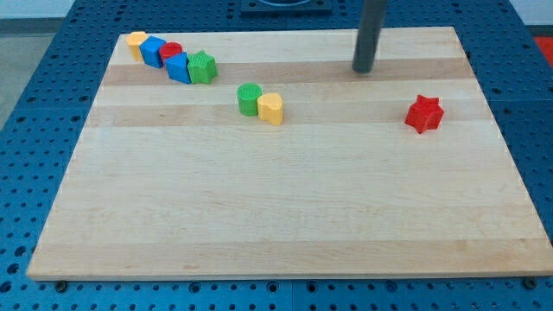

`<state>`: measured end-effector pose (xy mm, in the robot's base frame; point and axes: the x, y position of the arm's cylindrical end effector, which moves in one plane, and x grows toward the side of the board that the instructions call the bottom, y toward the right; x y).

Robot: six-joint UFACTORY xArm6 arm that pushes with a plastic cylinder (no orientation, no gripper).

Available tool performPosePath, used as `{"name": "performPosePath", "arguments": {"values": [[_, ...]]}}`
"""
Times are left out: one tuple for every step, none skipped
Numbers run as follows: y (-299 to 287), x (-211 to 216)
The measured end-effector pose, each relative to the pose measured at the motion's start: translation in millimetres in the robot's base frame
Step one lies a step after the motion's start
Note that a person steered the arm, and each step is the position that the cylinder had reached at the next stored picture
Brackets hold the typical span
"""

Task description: Move the green circle to the top left side of the yellow heart

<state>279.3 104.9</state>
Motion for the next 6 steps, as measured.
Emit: {"name": "performPosePath", "arguments": {"values": [[-62.2,0.0],[-116.7,13.6],[-157.2,37.3],[-202.6,65.5],[-264.2,83.6],[-318.4,83.8]]}}
